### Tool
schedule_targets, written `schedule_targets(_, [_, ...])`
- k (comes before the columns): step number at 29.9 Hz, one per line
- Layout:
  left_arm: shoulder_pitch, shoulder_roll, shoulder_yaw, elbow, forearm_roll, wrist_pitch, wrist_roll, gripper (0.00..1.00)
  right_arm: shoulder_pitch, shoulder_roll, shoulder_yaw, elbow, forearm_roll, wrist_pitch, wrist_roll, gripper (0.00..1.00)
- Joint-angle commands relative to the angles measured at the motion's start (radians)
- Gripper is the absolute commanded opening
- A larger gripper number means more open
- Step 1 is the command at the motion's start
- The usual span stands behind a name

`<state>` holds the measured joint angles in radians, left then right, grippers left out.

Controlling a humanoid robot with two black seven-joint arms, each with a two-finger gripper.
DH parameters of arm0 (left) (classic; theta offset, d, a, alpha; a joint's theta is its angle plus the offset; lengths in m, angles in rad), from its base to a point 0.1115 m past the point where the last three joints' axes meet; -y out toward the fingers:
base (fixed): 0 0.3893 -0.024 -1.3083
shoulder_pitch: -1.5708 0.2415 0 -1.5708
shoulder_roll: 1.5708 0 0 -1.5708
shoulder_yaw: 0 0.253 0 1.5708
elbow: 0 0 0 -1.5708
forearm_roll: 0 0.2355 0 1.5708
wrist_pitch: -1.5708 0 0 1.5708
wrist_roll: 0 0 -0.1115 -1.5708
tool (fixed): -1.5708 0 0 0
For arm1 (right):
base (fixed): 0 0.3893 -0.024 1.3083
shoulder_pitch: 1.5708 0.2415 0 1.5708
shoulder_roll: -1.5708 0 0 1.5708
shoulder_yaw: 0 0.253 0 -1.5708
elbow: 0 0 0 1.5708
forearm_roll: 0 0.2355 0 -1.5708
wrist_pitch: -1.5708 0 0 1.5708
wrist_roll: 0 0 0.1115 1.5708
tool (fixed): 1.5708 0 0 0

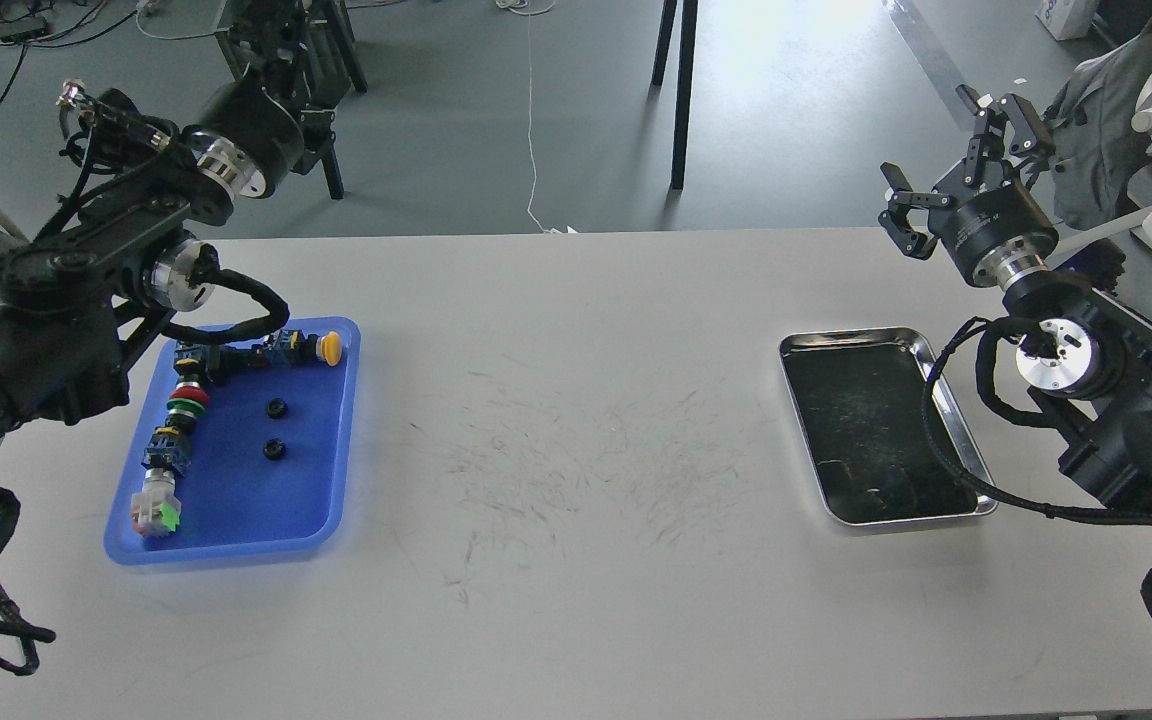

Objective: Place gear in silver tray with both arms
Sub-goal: 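Raise and reposition the left gripper above the gears in the blue tray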

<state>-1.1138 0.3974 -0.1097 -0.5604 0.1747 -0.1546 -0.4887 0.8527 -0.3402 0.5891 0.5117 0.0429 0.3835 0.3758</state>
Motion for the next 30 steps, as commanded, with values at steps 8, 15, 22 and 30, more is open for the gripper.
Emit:
schedule_targets(8, [-0.003,0.165,0.361,-0.14,0.018,0.076,0.0,0.99,0.0,0.001,0.0,0.002,0.0,0.002,0.0,0.99])
schedule_targets(15, [0.006,0.326,0.392,-0.3,0.288,0.079,0.0,0.99,0.0,0.001,-0.002,0.002,0.0,0.005,0.0,0.99])
schedule_targets(22, [0.008,0.385,0.438,-0.42,0.564,0.138,0.0,0.99,0.0,0.0,-0.003,0.004,0.0,0.006,0.0,0.99])
schedule_targets(30, [0.006,0.428,0.455,-0.47,0.943,0.147,0.0,0.99,0.0,0.0,-0.008,0.011,0.0,0.003,0.0,0.99])
